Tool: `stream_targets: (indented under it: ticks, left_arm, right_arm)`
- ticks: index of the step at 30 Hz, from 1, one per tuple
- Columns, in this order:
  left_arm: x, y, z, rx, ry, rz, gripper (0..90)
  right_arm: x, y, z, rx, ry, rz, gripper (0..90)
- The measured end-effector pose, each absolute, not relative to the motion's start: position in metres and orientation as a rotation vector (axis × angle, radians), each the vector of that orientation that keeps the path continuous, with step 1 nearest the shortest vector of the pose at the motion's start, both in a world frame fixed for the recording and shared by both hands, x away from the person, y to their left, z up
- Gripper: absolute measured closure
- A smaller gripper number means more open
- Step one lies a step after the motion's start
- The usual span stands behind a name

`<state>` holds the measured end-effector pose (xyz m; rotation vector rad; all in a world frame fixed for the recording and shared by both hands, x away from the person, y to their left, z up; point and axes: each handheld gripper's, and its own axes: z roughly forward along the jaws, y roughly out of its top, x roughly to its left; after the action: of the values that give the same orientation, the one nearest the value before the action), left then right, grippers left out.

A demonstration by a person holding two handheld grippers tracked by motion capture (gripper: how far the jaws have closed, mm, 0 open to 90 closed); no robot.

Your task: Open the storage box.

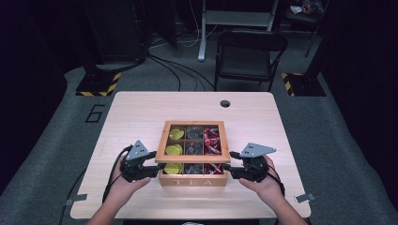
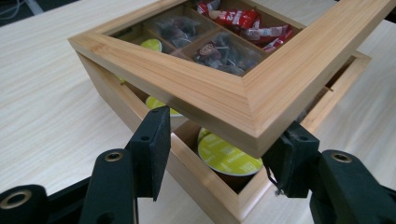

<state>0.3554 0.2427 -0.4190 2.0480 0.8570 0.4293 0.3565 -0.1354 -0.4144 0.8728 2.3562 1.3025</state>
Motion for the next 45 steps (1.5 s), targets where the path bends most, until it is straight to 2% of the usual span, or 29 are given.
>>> stream_targets:
  ticks: [12,23,31,45]
  left_arm:
    - [0.36,0.242,-0.406,2.048,0.821,0.505,43.5]
    - [0.366,0.243,-0.395,2.034,0.817,0.499,43.7]
    - [0.373,0.243,-0.382,2.035,0.805,0.511,43.5]
    - [0.391,0.245,-0.385,2.018,0.826,0.539,42.1]
  right_arm:
    - [0.366,-0.138,-0.402,0.895,2.365,1.338,45.1]
    - [0.376,-0.141,-0.399,0.908,2.355,1.323,45.1]
    - [0.382,-0.14,-0.383,0.861,2.327,1.33,44.8]
    - [0.389,-0.135,-0.368,0.839,2.327,1.333,47.0]
